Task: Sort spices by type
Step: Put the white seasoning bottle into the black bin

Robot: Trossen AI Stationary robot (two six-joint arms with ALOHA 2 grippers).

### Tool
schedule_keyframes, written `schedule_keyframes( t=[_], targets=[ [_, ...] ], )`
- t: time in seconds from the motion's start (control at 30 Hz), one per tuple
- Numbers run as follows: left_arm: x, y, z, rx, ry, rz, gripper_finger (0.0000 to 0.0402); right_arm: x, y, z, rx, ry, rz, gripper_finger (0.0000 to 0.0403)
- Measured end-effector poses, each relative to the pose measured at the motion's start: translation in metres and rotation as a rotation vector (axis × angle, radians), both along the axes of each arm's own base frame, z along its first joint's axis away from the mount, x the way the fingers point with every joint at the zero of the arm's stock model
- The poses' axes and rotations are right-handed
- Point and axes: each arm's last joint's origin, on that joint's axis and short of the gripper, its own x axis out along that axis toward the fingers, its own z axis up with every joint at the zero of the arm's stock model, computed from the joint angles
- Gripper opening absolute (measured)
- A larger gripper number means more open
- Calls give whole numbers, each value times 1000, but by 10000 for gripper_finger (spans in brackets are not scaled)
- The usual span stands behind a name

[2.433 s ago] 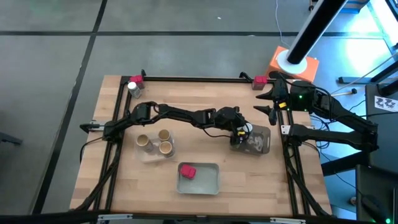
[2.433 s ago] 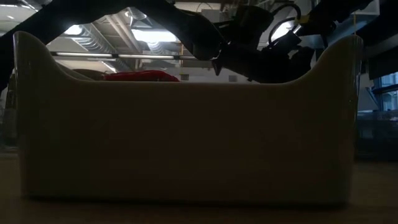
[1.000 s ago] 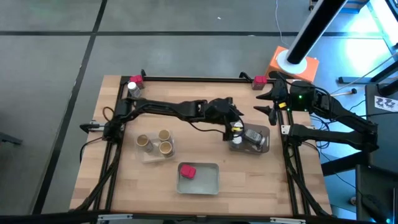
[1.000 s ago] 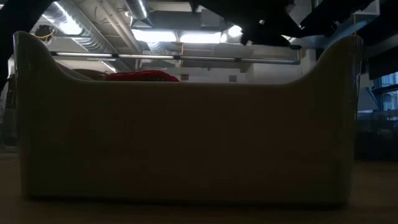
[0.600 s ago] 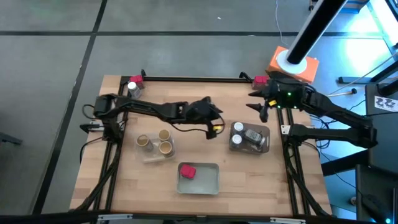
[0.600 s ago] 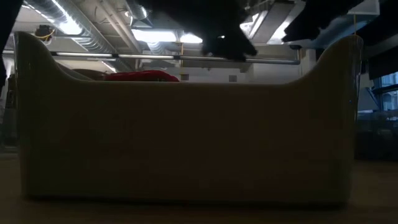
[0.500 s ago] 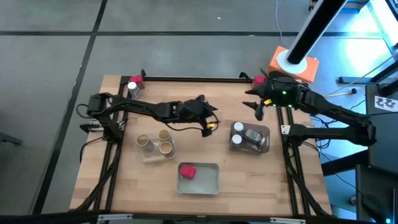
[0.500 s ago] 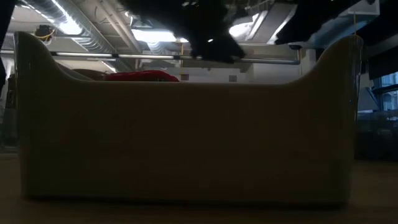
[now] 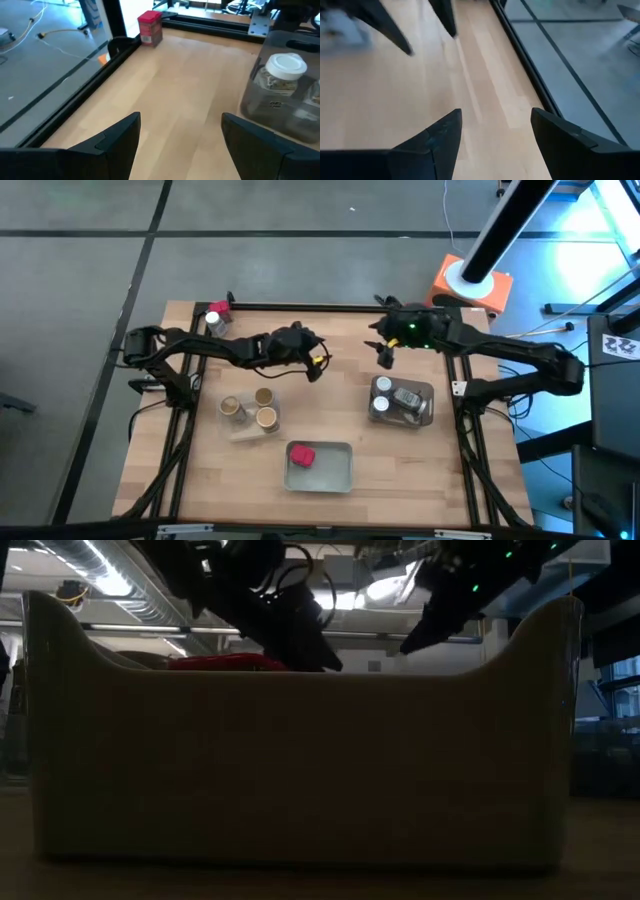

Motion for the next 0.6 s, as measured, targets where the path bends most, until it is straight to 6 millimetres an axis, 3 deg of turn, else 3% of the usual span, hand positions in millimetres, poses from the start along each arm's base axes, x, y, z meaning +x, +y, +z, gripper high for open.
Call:
schedule_keyframes(
  t=[0.3,0.6],
  targets=[
    [-6,5,-7,-52,30,41,265,18,-28,-29,3,67,-10,239],
    [-27,17,8,-62,83,148,265,25,-42,-40,35,44,8,239]
  ],
)
